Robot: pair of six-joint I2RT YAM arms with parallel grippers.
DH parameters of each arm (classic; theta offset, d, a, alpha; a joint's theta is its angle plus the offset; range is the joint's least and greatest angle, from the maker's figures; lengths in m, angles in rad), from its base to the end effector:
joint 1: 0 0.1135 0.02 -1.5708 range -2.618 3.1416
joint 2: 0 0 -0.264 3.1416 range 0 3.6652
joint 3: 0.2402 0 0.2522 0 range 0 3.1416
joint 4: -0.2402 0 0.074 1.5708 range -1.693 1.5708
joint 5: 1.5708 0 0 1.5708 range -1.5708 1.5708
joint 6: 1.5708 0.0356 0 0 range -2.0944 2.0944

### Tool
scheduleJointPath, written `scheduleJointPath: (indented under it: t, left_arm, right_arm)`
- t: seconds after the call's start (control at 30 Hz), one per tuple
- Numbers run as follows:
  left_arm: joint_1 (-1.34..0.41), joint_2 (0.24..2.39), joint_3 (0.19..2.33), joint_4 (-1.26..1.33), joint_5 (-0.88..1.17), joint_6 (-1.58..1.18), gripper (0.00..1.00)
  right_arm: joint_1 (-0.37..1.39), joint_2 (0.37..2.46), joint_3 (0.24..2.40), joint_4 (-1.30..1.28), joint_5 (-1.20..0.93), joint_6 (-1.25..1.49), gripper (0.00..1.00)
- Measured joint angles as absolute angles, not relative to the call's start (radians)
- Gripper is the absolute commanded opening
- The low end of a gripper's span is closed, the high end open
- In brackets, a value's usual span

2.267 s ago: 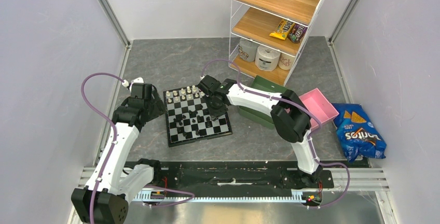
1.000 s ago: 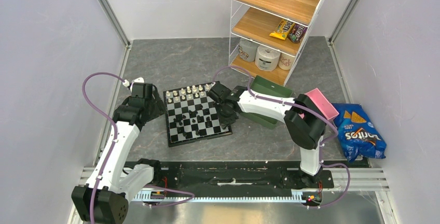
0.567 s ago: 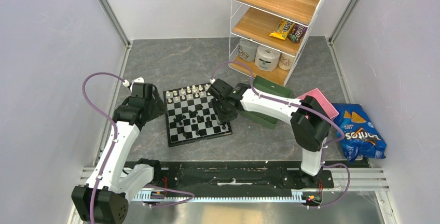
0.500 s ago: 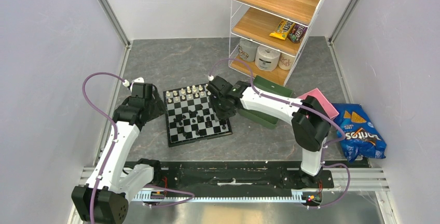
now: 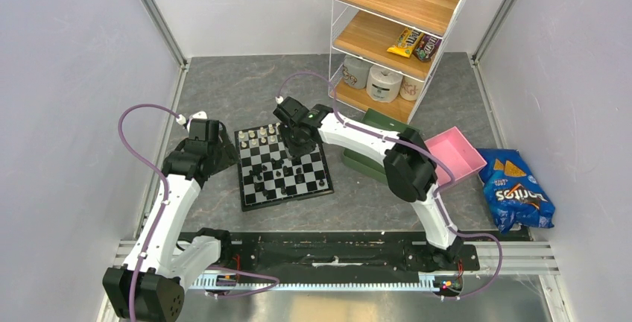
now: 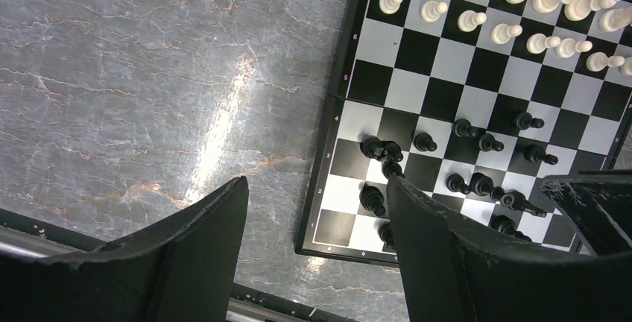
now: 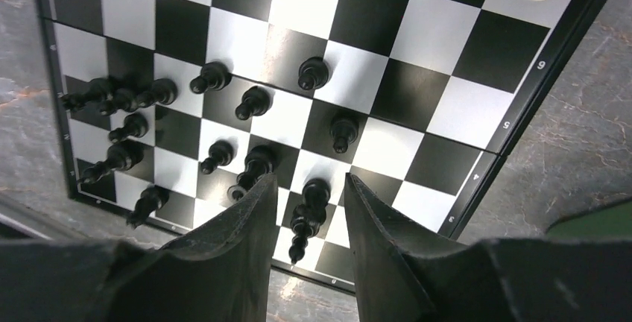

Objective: Set up the chess pieces on the board

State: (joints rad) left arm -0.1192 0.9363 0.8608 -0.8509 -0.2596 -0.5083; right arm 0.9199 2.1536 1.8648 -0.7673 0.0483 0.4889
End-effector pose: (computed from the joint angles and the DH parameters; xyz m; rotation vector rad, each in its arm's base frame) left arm 0.1772 -0.0120 0.2808 -0.5789 2.3853 0.0518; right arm 0.2868 0.3738 0.2263 -0.5584 2.6310 0.4089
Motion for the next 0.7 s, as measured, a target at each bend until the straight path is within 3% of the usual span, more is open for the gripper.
scheduleJointPath:
  t: [0.7]
  left_arm:
    - [-0.119,0.936,0.861,-0.851,-0.26,-0.508,0.76]
  right_arm:
    - [0.892,2.274,1.964,-0.83,0.072,0.463,0.3]
